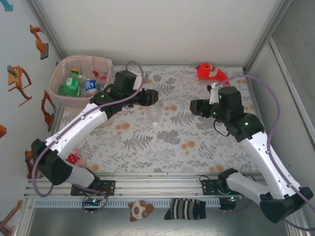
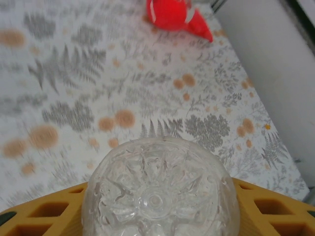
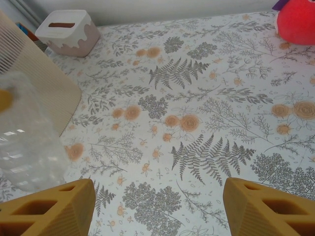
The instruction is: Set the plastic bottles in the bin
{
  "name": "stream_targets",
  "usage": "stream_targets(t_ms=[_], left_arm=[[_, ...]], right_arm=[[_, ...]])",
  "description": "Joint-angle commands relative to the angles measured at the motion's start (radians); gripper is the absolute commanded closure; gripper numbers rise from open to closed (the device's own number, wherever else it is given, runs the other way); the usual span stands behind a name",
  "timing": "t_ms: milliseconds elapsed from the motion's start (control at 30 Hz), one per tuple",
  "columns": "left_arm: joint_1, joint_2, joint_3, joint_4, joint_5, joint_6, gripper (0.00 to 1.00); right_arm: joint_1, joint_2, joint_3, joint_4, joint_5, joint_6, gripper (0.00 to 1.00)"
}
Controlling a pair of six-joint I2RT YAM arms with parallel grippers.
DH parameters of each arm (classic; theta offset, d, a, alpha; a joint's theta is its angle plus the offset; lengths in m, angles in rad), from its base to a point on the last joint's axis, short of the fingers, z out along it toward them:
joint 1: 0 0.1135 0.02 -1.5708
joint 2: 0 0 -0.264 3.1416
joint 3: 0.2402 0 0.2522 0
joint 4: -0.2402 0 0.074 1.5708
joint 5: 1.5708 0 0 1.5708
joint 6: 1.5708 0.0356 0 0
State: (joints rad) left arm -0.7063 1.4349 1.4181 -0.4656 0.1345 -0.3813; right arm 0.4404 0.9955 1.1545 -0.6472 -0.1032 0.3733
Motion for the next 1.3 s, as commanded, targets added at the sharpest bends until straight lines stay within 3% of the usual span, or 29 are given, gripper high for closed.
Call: stream_targets(t_ms=[0,167,400,667,867,1067,1267], left_arm=[[0.016,-0.053,0.074,0.002,-0.017,0.358,0.54],[0.059,-0.092,0.147,0.010,-0.029,0.645,0.54],[0.204,-0.105,0.217,0.066,0.066,0.791,0.55],[0.399,-0.055,0.338,0.118,0.110,0.734,0.55],[0.541,-0.027,0.338,0.160,0.146,0.673,0.56],[0.661,-0.010,0.271,0.198,0.241,0.780,0.56],[0.740,0.032,0.256,0.229,0.264,0.848,0.56]], right_arm=[[0.000,0.010,0.039,0.008,-0.004,-0.005,0.32],[0.000,0.020,0.047,0.010,-0.008,-0.005,0.32],[0.000,0.049,0.067,0.015,-0.023,-0.005,0.32],[0.000,0.079,0.085,0.028,-0.026,-0.005,0.32],[0.001,0.104,0.105,0.033,-0.027,-0.014,0.32],[0.000,0.128,0.132,0.030,-0.033,-0.026,0.32],[0.000,0.151,0.149,0.029,-0.039,-0.033,0.32]])
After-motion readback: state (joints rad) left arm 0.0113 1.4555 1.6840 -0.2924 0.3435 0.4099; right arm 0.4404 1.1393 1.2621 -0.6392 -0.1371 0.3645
